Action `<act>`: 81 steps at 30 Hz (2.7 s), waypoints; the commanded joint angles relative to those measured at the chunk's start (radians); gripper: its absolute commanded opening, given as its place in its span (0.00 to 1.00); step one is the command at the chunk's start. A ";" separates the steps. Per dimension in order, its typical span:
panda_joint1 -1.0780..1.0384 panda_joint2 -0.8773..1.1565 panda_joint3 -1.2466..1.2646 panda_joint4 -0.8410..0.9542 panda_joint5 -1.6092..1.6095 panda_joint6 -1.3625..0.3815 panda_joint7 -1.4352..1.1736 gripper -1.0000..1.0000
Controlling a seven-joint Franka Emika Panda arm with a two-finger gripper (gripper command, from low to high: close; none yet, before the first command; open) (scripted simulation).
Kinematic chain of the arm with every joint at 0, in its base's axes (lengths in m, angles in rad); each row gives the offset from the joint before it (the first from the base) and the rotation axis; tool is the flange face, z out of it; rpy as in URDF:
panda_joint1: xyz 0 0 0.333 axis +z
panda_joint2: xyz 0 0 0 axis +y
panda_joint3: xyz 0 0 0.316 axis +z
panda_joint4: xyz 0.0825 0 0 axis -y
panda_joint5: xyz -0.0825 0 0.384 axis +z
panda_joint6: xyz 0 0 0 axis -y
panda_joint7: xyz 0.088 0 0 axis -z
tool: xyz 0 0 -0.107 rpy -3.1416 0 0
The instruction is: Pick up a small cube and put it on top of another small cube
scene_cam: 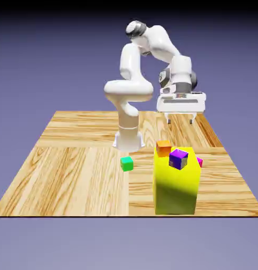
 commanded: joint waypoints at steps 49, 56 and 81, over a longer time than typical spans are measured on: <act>-0.598 -0.175 1.320 -0.142 0.291 -0.028 1.102 0.50; -0.851 -0.032 1.376 -0.153 0.091 0.232 1.235 0.50; -0.351 -0.313 1.266 -0.131 0.485 -0.280 0.973 0.00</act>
